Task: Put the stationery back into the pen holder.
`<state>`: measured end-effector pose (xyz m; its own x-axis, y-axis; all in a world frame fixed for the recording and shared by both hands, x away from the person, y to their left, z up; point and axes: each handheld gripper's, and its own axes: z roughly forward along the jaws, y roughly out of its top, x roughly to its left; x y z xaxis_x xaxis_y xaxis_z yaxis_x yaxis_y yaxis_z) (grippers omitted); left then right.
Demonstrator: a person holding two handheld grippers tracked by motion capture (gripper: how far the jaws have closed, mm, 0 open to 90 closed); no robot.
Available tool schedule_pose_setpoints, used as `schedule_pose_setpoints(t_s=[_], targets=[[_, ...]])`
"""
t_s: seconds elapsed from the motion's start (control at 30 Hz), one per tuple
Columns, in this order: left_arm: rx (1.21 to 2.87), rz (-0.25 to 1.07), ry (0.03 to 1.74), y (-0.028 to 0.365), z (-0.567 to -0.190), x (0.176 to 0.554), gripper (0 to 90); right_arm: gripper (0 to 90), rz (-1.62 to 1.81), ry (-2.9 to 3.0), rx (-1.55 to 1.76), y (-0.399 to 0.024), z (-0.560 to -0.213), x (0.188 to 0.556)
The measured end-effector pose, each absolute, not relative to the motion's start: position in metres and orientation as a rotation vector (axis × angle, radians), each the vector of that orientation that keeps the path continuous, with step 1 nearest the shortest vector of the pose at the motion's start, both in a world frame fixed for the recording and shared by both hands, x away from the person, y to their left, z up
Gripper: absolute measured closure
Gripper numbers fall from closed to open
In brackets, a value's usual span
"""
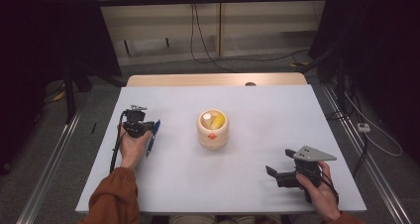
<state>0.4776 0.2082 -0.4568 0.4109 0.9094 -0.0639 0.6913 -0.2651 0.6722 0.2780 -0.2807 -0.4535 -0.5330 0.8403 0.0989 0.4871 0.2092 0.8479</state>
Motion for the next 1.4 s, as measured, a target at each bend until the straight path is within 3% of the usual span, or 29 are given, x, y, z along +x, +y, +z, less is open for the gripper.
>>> schedule_pose_setpoints(t_s=[1.23,1.4], targets=[[2.101,0.341,1.169,0.183,-0.458,0.476,90.0,4.8,1.254,2.109,1.231,-0.28,-0.454,0.278],[2.057,0.334,1.208,0.191,-0.455,0.476,90.0,4.8,1.253,2.111,1.231,-0.281,-0.454,0.278]])
